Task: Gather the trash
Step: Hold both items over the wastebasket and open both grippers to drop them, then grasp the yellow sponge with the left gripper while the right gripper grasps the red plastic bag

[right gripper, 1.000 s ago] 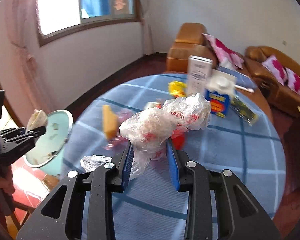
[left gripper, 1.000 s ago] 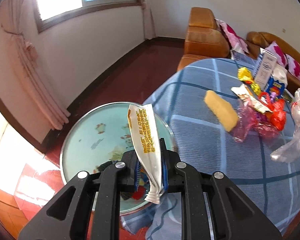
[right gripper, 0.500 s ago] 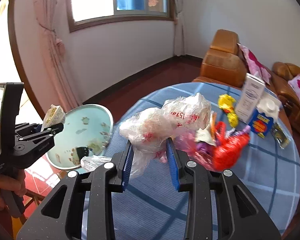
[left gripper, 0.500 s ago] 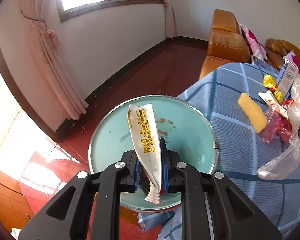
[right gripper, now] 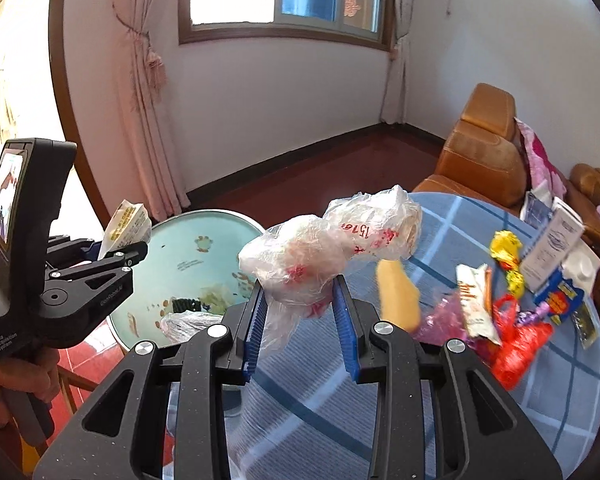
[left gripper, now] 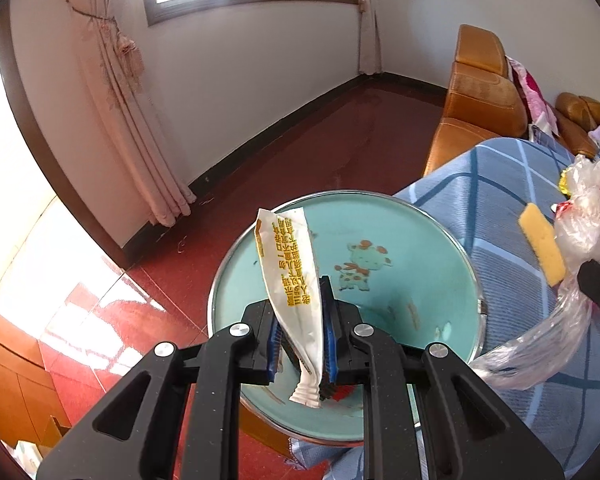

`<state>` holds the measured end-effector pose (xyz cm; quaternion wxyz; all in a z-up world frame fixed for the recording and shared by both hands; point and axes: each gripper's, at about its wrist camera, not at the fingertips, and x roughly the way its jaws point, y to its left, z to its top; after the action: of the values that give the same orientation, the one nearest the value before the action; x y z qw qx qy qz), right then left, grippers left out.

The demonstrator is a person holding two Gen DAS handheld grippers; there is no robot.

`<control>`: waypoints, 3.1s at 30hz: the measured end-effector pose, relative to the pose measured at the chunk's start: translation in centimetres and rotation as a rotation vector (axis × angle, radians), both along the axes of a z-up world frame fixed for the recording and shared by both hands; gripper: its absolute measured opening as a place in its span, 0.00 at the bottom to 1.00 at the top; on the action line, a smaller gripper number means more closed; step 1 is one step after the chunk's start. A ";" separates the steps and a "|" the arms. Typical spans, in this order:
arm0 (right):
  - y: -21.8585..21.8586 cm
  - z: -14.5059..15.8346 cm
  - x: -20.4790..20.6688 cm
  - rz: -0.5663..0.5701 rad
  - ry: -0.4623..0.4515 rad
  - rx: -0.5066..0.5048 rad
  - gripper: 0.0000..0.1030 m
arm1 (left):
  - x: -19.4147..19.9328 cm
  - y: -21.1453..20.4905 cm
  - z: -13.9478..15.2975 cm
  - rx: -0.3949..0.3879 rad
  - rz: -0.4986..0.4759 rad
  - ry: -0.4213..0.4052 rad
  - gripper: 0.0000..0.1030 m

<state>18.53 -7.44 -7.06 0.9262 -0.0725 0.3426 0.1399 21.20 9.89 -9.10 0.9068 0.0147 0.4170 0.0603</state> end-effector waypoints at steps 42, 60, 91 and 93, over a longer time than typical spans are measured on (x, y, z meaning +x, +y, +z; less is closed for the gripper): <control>0.9 -2.6 3.7 0.025 0.121 0.113 0.65 | 2.3 1.3 -2.2 0.020 0.088 0.061 0.53; -7.2 -2.3 1.5 -0.201 0.128 0.175 0.74 | -0.8 -3.6 1.0 0.170 0.084 -0.064 0.94; -18.2 -1.5 -2.5 -0.441 0.077 0.193 0.73 | -2.5 -12.7 1.6 0.125 -0.160 -0.034 0.94; -19.8 -1.9 -2.7 -0.481 0.082 0.194 0.73 | -2.5 -13.0 1.4 0.120 -0.175 -0.036 0.94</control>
<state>15.78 -27.20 -8.91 0.9208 0.1059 0.3721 -0.0495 18.72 -3.08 -7.67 0.9134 0.1042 0.3934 0.0058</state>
